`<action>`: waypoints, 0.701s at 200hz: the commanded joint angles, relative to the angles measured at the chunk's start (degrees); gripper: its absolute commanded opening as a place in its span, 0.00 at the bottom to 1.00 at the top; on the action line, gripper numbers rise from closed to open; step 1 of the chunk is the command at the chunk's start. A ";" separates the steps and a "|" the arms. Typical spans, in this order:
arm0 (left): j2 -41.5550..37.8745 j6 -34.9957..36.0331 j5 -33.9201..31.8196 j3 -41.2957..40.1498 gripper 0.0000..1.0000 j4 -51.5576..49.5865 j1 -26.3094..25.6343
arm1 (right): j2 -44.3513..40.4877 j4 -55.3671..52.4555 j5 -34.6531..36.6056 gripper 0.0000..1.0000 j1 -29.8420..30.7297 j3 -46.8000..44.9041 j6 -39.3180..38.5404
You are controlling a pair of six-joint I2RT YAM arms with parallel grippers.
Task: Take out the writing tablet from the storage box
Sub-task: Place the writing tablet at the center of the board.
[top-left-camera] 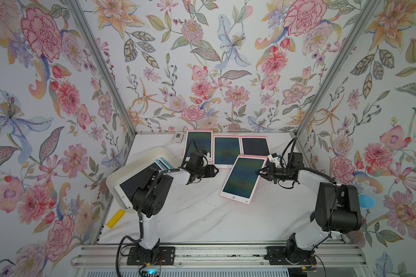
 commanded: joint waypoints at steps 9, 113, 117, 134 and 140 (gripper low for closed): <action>1.52 1.64 -1.03 1.93 0.54 0.75 -2.13 | 1.15 -3.90 1.62 0.00 -0.22 0.89 -2.60; 8.94 -1.20 0.64 2.10 0.54 3.38 -7.56 | 5.99 -6.96 5.71 0.05 -3.29 1.70 -4.94; 9.17 -1.16 0.76 2.23 0.54 2.95 -7.64 | 6.04 -6.95 5.61 0.05 -3.38 1.70 -4.91; 9.37 -0.64 0.62 2.38 0.54 1.93 -8.35 | 5.93 -6.97 6.30 0.07 -3.88 1.54 -4.89; 9.20 -0.44 0.67 2.26 0.54 1.60 -8.63 | 5.81 -6.95 6.21 0.08 -4.19 1.35 -4.89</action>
